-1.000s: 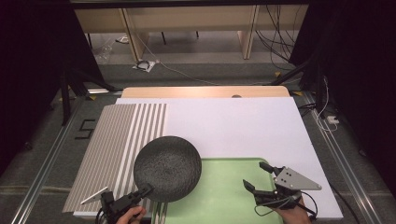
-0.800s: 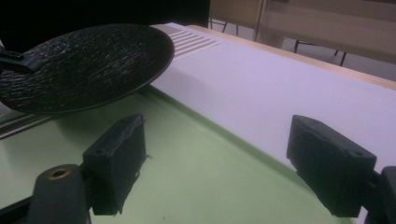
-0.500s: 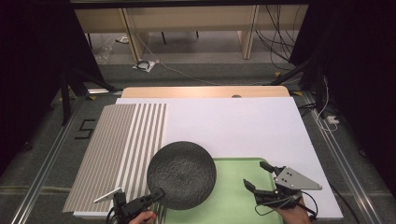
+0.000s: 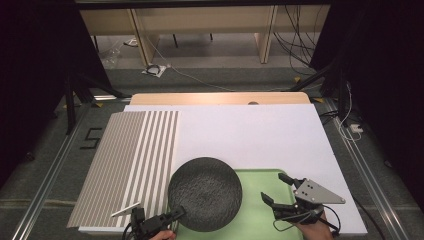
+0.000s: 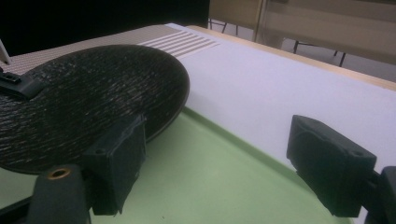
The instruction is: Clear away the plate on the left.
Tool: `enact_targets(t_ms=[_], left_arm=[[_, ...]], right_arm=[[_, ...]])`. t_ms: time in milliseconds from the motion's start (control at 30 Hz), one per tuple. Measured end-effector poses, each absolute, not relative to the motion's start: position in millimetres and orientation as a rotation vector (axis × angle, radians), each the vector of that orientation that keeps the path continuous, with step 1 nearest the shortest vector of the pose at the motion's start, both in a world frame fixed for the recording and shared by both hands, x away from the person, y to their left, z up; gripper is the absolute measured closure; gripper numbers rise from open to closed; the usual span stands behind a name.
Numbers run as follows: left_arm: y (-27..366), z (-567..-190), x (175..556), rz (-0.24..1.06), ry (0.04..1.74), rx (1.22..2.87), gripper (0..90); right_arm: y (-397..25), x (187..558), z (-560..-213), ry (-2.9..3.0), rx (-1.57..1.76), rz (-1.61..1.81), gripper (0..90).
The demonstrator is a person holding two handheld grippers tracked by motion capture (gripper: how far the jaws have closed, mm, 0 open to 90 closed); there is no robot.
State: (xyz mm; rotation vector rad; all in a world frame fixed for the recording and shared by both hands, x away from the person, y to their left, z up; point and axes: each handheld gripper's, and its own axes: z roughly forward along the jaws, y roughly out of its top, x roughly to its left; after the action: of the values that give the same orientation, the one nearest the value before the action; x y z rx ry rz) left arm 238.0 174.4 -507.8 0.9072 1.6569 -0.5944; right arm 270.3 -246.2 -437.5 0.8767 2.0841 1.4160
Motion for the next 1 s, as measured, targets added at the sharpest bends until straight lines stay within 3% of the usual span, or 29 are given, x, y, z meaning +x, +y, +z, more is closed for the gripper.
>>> enact_targets(t_ms=[1000], left_arm=[[139.4, -517.5, 240.9, -0.679, 1.65, 1.042, 85.2]], right_arm=[[-247.0, 269.7, -437.1, 2.081, 0.875, 1.416, 20.6]])
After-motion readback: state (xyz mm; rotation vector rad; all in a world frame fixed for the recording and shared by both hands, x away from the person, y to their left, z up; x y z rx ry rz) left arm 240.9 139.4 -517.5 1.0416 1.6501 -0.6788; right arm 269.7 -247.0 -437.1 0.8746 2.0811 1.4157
